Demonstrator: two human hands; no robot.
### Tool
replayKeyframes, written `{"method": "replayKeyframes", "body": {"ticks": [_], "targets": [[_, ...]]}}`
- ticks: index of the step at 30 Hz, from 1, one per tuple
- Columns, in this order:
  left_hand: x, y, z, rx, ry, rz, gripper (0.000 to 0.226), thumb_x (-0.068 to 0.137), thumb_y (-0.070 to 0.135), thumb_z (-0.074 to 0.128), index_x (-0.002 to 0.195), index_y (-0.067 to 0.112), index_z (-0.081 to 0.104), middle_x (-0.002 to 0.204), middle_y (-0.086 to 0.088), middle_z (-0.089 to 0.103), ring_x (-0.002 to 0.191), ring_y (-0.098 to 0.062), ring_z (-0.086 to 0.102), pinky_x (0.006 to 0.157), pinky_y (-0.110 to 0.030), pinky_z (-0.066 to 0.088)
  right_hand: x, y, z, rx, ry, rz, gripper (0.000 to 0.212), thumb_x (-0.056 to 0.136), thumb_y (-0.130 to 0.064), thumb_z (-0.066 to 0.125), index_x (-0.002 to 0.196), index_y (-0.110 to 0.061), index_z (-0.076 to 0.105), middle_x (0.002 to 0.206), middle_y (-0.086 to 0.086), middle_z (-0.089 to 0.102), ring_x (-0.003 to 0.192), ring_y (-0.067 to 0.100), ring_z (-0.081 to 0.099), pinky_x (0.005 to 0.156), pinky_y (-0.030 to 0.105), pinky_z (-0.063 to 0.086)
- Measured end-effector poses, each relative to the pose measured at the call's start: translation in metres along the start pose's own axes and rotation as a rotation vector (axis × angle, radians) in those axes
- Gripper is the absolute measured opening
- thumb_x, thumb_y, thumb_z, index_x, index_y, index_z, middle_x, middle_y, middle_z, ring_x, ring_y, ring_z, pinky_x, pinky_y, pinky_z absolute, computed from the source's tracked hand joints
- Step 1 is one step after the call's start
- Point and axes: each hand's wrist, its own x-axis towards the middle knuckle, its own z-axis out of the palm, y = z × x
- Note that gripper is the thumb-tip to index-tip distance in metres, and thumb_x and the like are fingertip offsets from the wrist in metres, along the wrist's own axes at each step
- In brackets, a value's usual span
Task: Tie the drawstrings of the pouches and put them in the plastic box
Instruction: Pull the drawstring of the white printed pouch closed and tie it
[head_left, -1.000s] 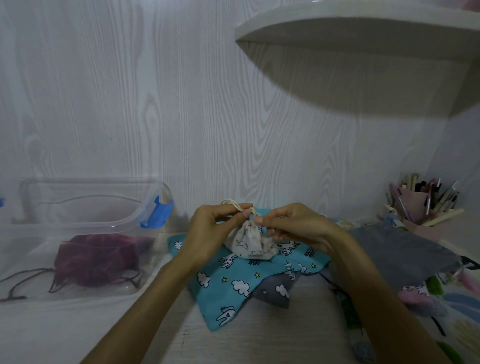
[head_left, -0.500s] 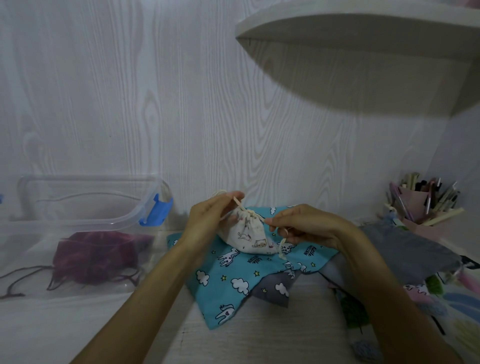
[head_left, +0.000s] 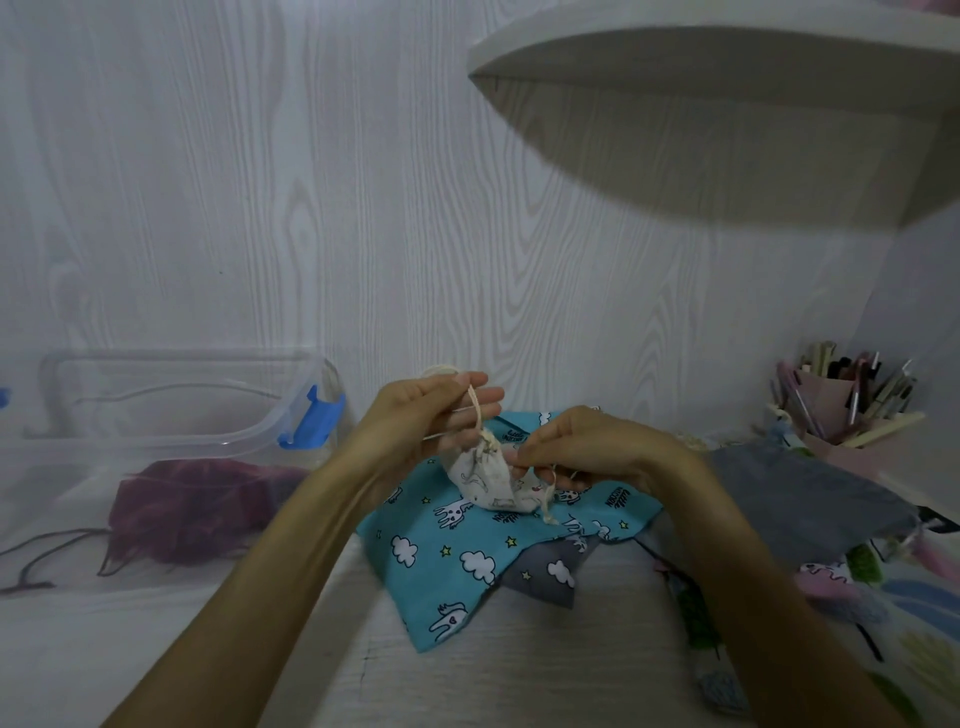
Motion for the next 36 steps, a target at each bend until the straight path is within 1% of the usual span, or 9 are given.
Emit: {"method": "replayKeyframes", "body": {"ticks": [6, 9, 13, 15, 19, 21, 24, 31, 36], "targets": [[0.001, -0.016, 0.004, 0.396, -0.091, -0.038, 0.023, 0.092, 0.021, 0.056, 0.078, 0.025, 0.074, 0.049, 0.011, 0.054, 0.048, -0.002, 0.043, 0.044, -0.010, 0.033, -0.019, -0.001, -0.016, -0.032, -0.064, -0.081, 0.025, 0.083, -0.041, 0.062, 0.066, -0.026, 0.071, 0.061, -0.008, 0.056, 0.058, 0.005, 0.046, 0.066, 0.022, 0.038], [0.002, -0.021, 0.013, 0.532, -0.230, -0.082, 0.034, 0.093, 0.017, 0.055, 0.067, 0.030, 0.073, 0.062, -0.001, 0.057, 0.058, -0.012, 0.048, 0.054, -0.018, 0.041, -0.025, -0.004, -0.026, 0.024, 0.061, -0.098, 0.034, 0.086, -0.041, 0.058, 0.058, -0.023, 0.064, 0.062, -0.009, 0.055, 0.066, 0.008, 0.045, 0.073, 0.023, 0.035], [0.004, -0.023, 0.027, 0.703, -0.293, -0.177, 0.023, 0.090, 0.021, 0.050, 0.095, 0.023, 0.073, 0.078, 0.005, 0.059, 0.070, -0.008, 0.052, 0.068, -0.015, 0.045, -0.024, -0.016, -0.014, -0.038, 0.180, -0.145, 0.034, 0.090, -0.042, 0.054, 0.063, -0.022, 0.061, 0.079, -0.011, 0.063, 0.078, -0.002, 0.053, 0.070, 0.016, 0.035], [-0.002, -0.023, 0.025, 0.741, -0.348, -0.086, 0.045, 0.089, 0.046, 0.049, 0.099, 0.007, 0.068, 0.087, -0.006, 0.061, 0.080, -0.019, 0.058, 0.085, -0.037, 0.050, -0.022, -0.023, -0.003, -0.031, 0.200, -0.249, 0.030, 0.092, -0.043, 0.050, 0.073, -0.025, 0.066, 0.090, -0.011, 0.067, 0.085, -0.002, 0.058, 0.074, 0.016, 0.039], [-0.003, -0.025, 0.017, 0.616, -0.332, -0.045, 0.036, 0.099, 0.034, 0.041, 0.084, 0.025, 0.073, 0.097, -0.018, 0.068, 0.088, -0.035, 0.063, 0.089, -0.043, 0.049, -0.012, -0.031, 0.004, 0.035, 0.221, -0.363, 0.040, 0.100, -0.041, 0.025, 0.108, -0.032, 0.064, 0.112, -0.015, 0.064, 0.102, 0.005, 0.055, 0.078, 0.014, 0.037], [0.000, -0.024, 0.013, 0.488, -0.296, -0.094, 0.043, 0.099, 0.028, 0.042, 0.070, 0.024, 0.073, 0.076, -0.008, 0.064, 0.070, -0.023, 0.062, 0.074, -0.029, 0.053, -0.008, -0.023, -0.002, -0.026, 0.233, -0.299, 0.032, 0.100, -0.031, 0.032, 0.116, -0.027, 0.060, 0.116, -0.009, 0.063, 0.098, 0.010, 0.056, 0.071, 0.018, 0.037], [0.003, -0.022, 0.005, 0.292, -0.248, -0.161, 0.032, 0.098, 0.023, 0.046, 0.086, 0.002, 0.067, 0.067, -0.002, 0.053, 0.064, -0.010, 0.056, 0.070, -0.017, 0.055, -0.008, -0.005, -0.009, -0.270, 0.067, -0.245, 0.028, 0.092, -0.022, 0.055, 0.120, -0.023, 0.059, 0.119, -0.006, 0.062, 0.096, 0.005, 0.059, 0.080, 0.020, 0.045], [0.003, -0.022, 0.002, 0.177, -0.192, -0.126, 0.028, 0.093, 0.023, 0.054, 0.084, 0.002, 0.069, 0.074, -0.006, 0.061, 0.067, -0.008, 0.061, 0.082, -0.023, 0.056, -0.001, 0.003, -0.008, -0.094, 0.275, -0.156, 0.016, 0.078, -0.023, 0.075, 0.092, -0.014, 0.075, 0.065, 0.000, 0.070, 0.057, 0.005, 0.063, 0.052, 0.013, 0.048], [0.003, -0.026, 0.002, 0.114, -0.144, -0.159, 0.024, 0.087, 0.021, 0.061, 0.092, 0.000, 0.071, 0.084, -0.007, 0.071, 0.064, -0.005, 0.065, 0.067, -0.016, 0.057, -0.012, 0.001, -0.021, -0.129, 0.305, -0.149, 0.007, 0.080, -0.025, 0.073, 0.083, -0.019, 0.075, 0.068, 0.000, 0.069, 0.056, 0.002, 0.057, 0.051, 0.009, 0.045]]}}
